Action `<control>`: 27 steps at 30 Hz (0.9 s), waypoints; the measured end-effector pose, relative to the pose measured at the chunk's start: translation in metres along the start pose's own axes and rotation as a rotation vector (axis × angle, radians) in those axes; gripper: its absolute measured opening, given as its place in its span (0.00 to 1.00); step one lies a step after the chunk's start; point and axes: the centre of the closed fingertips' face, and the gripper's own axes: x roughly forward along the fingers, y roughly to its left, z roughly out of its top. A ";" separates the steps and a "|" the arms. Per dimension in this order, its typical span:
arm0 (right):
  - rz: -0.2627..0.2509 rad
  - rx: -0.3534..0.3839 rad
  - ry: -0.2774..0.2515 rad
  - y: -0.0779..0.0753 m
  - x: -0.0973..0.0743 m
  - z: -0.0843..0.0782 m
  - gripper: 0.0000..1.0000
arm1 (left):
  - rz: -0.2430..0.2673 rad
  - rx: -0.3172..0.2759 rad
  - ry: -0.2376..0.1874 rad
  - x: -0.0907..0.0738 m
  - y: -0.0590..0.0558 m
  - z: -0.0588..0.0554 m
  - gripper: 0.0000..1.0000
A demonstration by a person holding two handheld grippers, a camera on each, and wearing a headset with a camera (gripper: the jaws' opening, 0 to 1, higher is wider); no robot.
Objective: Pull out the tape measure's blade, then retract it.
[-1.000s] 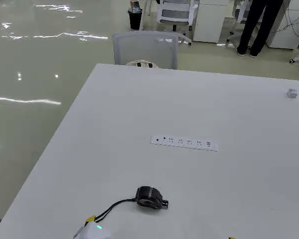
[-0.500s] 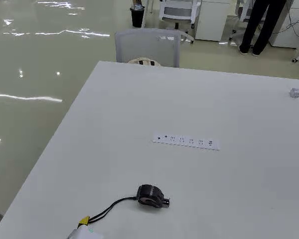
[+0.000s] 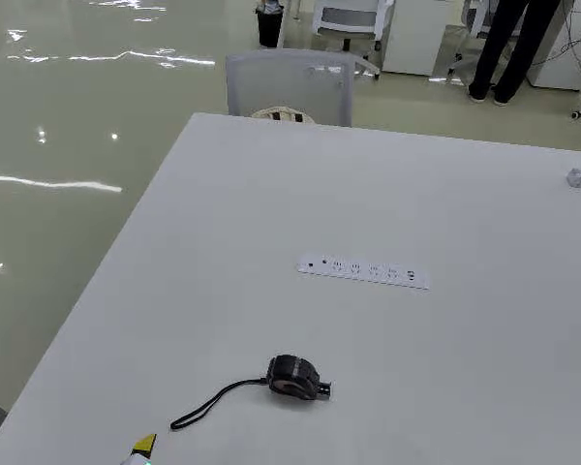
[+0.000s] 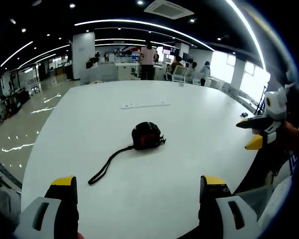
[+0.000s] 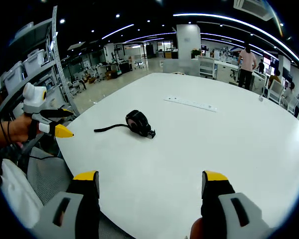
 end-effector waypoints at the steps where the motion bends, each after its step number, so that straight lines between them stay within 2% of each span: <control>1: -0.003 -0.002 0.001 0.000 -0.001 0.000 0.88 | 0.000 0.000 0.000 -0.002 0.000 0.000 1.00; 14: -0.022 0.017 0.015 0.000 -0.013 -0.007 0.96 | 0.003 -0.016 -0.001 -0.020 0.004 -0.003 1.00; 27: -0.034 0.023 0.014 -0.002 -0.020 -0.004 0.99 | 0.009 -0.033 0.013 -0.026 0.006 -0.010 1.00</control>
